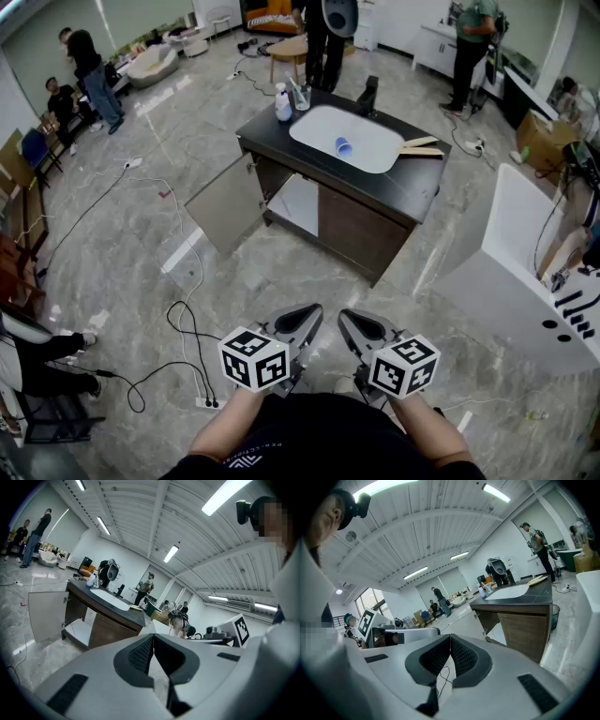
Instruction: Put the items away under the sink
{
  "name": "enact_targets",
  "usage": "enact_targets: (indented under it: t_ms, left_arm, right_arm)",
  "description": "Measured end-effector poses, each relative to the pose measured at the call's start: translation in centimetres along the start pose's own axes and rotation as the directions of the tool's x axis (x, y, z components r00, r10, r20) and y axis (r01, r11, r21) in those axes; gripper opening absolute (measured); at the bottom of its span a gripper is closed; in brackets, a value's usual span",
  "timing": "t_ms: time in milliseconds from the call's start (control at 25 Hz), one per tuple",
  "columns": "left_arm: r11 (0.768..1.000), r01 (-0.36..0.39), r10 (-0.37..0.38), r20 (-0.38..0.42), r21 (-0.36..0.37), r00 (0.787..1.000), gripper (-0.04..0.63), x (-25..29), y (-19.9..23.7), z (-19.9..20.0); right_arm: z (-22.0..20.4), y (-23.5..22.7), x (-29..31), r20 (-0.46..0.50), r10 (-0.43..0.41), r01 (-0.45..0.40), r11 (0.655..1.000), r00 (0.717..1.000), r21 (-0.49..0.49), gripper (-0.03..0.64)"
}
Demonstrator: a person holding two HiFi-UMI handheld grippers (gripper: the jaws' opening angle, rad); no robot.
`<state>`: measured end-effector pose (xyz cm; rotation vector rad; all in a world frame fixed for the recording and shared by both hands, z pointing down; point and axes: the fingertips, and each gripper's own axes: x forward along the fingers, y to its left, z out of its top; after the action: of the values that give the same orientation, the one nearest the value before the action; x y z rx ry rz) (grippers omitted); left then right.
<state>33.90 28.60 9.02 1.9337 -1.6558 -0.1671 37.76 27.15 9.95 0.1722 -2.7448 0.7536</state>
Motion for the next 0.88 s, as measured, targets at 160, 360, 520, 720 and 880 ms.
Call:
enact_targets:
  t_ms: [160,360,520,720,880]
  left_arm:
    - [1.000,0.006,-0.006,0.000,0.001,1.000,0.011,0.1,0.2,0.1]
    - [1.000,0.007,-0.007,0.000,0.000,1.000,0.010,-0.1,1.1,0.5]
    - [1.000,0.000,0.000,-0.002,0.006,1.000,0.011,-0.4,2.3,1.0]
    - [1.000,-0.007,0.007,-0.009,-0.011,1.000,0.011,-1.5,4.5,1.2]
    - [1.000,-0.019,0.019,0.005,0.004,1.000,0.011,-2.7,6.2,2.6]
  right_arm:
    - [0.0,-0.3,0.2,0.003,-0.011,0.011,1.000,1.000,0.005,0.035]
    - [0.1,-0.2,1.2,-0.003,-0.020,0.020,1.000,1.000,0.004,0.035]
    - [0.4,0.0,2.5,-0.001,-0.021,0.021,1.000,1.000,0.014,0.035]
    - [0.8,1.0,4.9,0.003,-0.010,0.010,1.000,1.000,0.024,0.035]
    - [1.3,2.3,7.2,-0.012,0.003,-0.003,1.000,1.000,-0.004,0.035]
